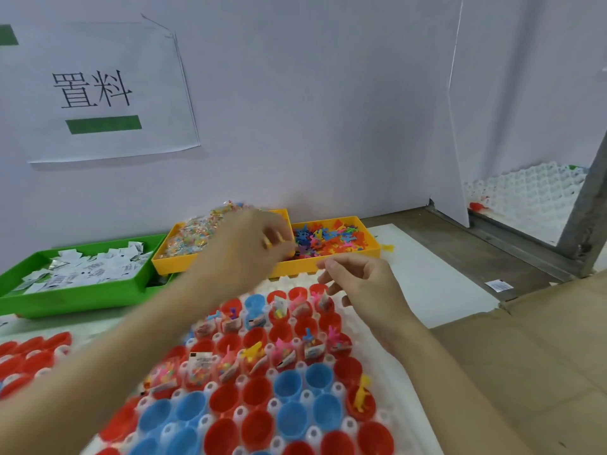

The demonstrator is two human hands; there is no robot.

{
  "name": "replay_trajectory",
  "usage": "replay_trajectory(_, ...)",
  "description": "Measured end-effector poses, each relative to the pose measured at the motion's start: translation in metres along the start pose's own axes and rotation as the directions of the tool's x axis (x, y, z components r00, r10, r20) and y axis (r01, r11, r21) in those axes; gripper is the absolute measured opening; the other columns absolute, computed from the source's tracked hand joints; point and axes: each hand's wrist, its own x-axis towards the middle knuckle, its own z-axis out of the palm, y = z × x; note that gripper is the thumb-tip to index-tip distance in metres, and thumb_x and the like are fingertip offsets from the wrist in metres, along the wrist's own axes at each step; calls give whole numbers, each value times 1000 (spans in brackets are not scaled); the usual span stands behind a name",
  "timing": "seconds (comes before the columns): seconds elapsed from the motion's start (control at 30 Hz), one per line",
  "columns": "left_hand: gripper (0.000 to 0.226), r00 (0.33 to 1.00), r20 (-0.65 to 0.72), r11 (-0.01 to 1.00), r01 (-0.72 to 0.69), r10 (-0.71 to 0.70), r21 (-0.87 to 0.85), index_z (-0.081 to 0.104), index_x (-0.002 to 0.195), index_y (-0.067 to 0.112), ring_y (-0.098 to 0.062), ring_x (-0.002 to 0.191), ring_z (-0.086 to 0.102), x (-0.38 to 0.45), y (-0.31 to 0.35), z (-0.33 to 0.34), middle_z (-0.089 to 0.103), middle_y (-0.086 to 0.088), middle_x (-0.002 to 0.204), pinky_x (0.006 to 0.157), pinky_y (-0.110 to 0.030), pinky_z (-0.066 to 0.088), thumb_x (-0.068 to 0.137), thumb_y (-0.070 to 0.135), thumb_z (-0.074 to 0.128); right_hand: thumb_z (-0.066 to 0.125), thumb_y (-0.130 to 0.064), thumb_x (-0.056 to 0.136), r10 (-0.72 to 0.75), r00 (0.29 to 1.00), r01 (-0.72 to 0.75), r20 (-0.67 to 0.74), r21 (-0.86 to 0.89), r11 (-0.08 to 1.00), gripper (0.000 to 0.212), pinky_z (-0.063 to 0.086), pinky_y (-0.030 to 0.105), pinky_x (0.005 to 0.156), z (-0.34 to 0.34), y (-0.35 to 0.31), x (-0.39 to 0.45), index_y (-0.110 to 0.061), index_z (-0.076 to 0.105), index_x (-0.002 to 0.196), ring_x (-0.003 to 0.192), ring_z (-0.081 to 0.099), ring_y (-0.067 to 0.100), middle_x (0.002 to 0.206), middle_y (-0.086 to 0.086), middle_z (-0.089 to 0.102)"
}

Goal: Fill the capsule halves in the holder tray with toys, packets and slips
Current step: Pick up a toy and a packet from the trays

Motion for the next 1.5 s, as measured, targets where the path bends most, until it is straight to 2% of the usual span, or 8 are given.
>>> replay_trajectory(0.17,15,965,-100,942,257,-241,214,72,104,15,-31,95,61,52,-85,-7,67,-13,109,82,-35,47,95,20,61,58,-22,100,6,1000,-6,4,-9,1000,18,47,7,56,1,2,1,-26,75,95,71,68,-1,77,-9,74)
replay_trajectory(0.33,25,910,71,843,346,-409,413,70,117,14,-35,116,57,66,-139,-2,61,-16,132,96,-38,48,96,14,57,58,-22,100,16,1000,-16,11,6,1000,18,47,8,57,2,3,1,-26,75,95,71,68,0,79,-6,75)
replay_trajectory(0.57,17,917,1,856,371,-398,360,68,105,5,-35,94,60,75,-144,7,62,-22,113,73,-33,45,88,2,63,57,-21,100,27,999,-27,44,1,1000,19,46,10,58,2,3,1,-26,75,94,71,67,5,81,-1,75)
replay_trajectory(0.83,24,924,-265,896,346,-274,279,73,104,10,-43,96,61,61,-131,4,68,-22,105,84,-48,53,90,1,55,57,-19,100,37,999,-37,37,-6,999,19,46,9,57,1,1,0,-24,75,95,68,67,5,80,-2,75)
replay_trajectory(1.0,10,935,-346,993,104,-78,56,75,94,11,-20,72,67,31,-73,-5,74,-4,83,71,-31,51,90,6,67,58,-19,99,21,999,-21,41,4,1000,17,48,11,57,1,-3,-1,-23,75,98,68,68,6,81,-1,75)
replay_trajectory(1.07,7,961,-254,988,80,-112,-134,75,86,18,-8,61,66,10,-40,-2,70,9,67,57,-17,49,87,12,74,61,-24,98,14,996,-15,84,10,1000,13,51,13,60,3,-6,-3,-26,73,105,73,72,9,85,-2,76)
replay_trajectory(1.2,18,987,-94,872,67,-128,-484,73,72,17,-14,60,70,-29,6,3,71,2,72,52,-17,51,80,1,77,67,-31,93,-18,974,9,228,39,999,19,57,22,68,10,-13,-12,-22,71,109,75,74,15,87,3,76)
replay_trajectory(1.5,17,968,-135,868,120,-209,-481,76,68,25,-9,61,70,-72,18,-7,73,7,66,58,-22,56,78,12,80,70,-6,90,-106,937,78,334,96,992,5,56,25,66,12,-30,-22,-4,72,95,66,69,18,76,10,73)
